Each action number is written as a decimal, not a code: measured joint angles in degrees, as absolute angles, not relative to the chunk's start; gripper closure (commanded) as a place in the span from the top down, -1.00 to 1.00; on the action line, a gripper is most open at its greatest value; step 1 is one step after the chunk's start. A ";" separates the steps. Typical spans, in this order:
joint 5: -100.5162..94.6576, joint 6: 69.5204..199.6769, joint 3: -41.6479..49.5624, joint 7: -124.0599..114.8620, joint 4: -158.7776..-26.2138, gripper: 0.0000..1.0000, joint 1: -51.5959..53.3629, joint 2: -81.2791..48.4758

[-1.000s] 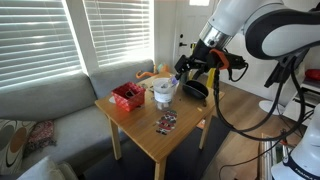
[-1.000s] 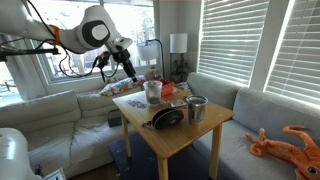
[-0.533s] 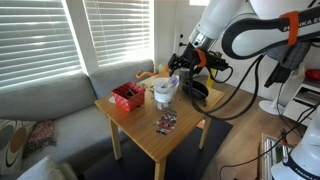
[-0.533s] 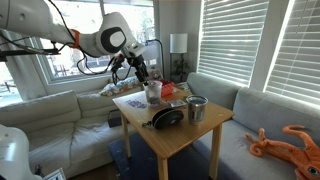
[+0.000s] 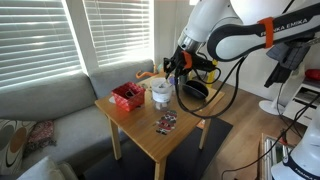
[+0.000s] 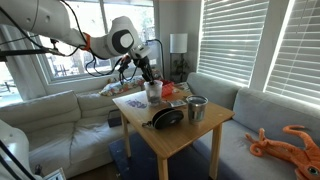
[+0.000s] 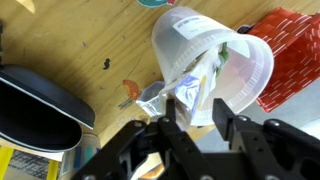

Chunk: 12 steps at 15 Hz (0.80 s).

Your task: Pick up the white packet with a green lid and put it in the red basket

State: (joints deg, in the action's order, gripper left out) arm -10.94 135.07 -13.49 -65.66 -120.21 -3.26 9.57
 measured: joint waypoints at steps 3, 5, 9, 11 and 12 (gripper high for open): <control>-11.61 134.37 -13.17 -65.80 -119.42 -1.00 -2.67 8.95; -11.65 134.29 -12.81 -65.80 -119.14 -1.00 -2.03 9.04; -11.95 134.56 -12.11 -65.22 -118.84 -0.98 -1.20 11.70; -11.94 135.25 -11.64 -64.59 -119.07 -0.98 -1.11 14.82; -11.94 135.25 -11.47 -64.46 -119.36 -1.00 -1.09 16.20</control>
